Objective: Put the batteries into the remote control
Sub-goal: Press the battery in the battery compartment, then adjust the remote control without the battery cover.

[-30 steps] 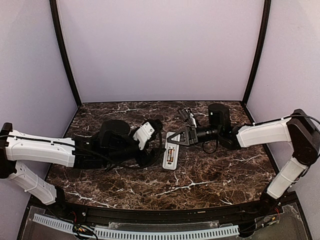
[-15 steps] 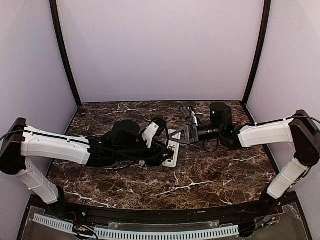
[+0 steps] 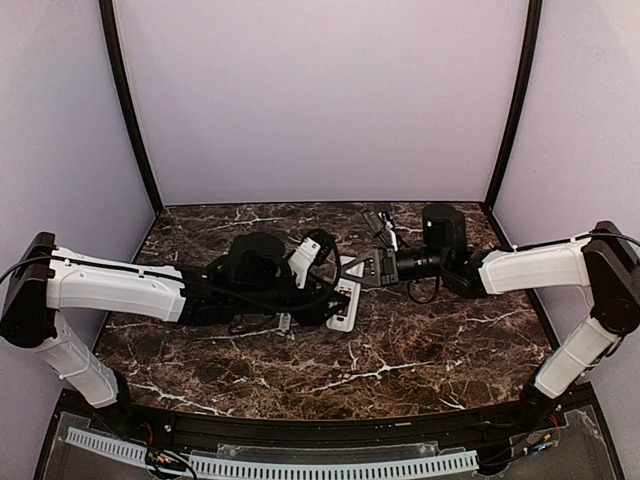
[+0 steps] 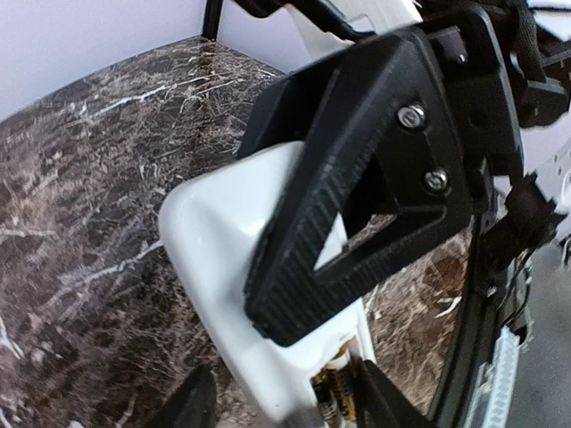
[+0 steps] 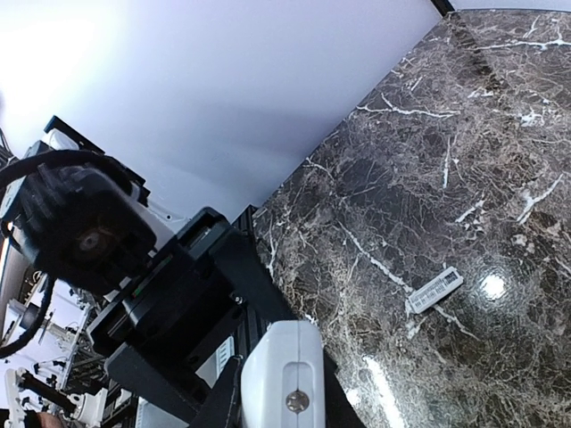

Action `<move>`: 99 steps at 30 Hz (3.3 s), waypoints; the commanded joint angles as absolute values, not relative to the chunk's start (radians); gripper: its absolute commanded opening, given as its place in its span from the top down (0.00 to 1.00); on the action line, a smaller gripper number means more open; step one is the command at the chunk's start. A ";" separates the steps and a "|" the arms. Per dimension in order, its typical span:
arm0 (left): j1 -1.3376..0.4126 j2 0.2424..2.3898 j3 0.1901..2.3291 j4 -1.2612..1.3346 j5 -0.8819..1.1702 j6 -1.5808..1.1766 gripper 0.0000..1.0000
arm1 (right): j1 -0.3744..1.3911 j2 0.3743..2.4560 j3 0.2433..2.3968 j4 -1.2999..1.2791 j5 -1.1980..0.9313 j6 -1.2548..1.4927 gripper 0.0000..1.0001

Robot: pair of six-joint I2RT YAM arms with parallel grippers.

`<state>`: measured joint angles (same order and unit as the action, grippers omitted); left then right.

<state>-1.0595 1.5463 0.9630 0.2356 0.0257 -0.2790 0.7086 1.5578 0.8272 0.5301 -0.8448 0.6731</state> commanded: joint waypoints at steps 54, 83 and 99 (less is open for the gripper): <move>-1.122 1.676 1.138 -0.100 -0.346 -0.104 0.23 | 0.665 1.440 0.635 0.596 -0.705 0.807 1.00; -0.980 1.522 1.090 -0.348 -0.232 -0.137 0.15 | 0.563 1.408 0.574 0.572 -0.702 0.775 1.00; -0.904 1.711 1.121 -0.481 -0.252 -0.438 0.19 | 0.486 1.392 0.527 0.581 -0.733 0.757 1.00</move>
